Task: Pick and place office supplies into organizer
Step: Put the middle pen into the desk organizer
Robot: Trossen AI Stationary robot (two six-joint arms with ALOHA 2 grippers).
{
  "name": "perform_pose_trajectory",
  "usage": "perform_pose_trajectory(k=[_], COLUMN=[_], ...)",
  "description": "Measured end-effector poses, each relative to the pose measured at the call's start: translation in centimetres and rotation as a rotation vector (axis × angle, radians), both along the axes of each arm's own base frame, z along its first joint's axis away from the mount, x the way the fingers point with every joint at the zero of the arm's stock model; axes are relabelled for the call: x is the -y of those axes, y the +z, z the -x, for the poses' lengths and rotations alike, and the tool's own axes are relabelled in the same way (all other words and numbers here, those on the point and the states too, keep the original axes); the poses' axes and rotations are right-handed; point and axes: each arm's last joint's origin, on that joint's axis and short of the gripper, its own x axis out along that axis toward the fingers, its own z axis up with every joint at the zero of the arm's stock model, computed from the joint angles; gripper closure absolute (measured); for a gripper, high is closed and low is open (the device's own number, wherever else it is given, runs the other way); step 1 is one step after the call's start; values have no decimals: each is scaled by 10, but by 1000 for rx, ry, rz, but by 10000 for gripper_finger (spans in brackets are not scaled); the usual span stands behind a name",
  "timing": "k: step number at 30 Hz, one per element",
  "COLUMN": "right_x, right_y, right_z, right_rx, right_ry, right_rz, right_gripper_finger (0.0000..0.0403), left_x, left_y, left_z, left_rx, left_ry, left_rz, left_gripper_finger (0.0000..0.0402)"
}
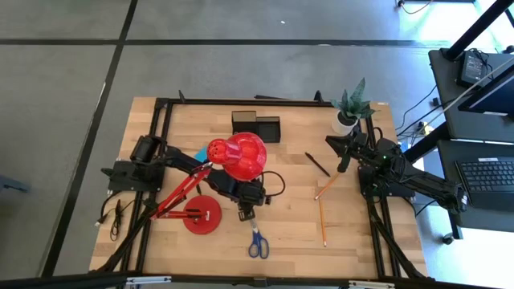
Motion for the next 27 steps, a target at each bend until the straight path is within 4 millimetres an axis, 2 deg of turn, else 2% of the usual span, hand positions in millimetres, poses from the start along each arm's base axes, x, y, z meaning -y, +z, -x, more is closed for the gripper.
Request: perform_pose_trajectory(k=[7,18,27], right_x=[0,1,2], right_y=[-1,-3,-5], right_z=[0,-2,-3], right_rx=[-6,-29,-53], right_ry=[0,0,0], right_rz=[-3,-16,-27], right_gripper_finger=[344,344,344], left_x=[1,0,0], left_y=[-11,-13,-14], left_z=[-1,1,6], left_rx=[-37,-78,-137], left_ry=[3,-129,-135], left_rz=[4,-18,19], left_gripper_finger=[261,261,263])
